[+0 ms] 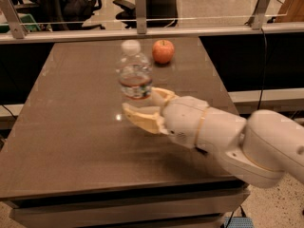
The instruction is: Move water bottle near apple
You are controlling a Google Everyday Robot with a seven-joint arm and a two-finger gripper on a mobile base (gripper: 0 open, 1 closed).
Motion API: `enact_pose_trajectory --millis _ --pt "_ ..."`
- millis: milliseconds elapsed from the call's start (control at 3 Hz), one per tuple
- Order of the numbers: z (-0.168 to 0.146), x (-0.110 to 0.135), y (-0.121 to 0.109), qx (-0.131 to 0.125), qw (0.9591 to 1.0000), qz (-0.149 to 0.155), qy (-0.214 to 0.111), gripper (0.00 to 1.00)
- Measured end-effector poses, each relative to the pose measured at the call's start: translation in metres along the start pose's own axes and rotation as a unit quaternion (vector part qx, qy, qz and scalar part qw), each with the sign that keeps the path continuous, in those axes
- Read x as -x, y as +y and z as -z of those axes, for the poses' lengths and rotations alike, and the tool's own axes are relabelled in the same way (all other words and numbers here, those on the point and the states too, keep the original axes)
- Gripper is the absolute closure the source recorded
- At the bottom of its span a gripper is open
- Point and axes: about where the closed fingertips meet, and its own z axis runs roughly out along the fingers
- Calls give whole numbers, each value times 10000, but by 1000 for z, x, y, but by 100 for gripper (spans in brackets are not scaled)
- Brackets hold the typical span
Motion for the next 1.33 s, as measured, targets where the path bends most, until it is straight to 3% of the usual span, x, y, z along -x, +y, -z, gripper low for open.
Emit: enact_pose_trajectory --millis 333,667,1000,1333 --pt "33 -2 -18 -419 9991 -5 26 100" --pt "32 -1 -18 -413 9991 12 27 100" --pt "35 10 -48 -529 9985 169 21 100" --pt "48 35 -111 -855 9958 330 -85 100"
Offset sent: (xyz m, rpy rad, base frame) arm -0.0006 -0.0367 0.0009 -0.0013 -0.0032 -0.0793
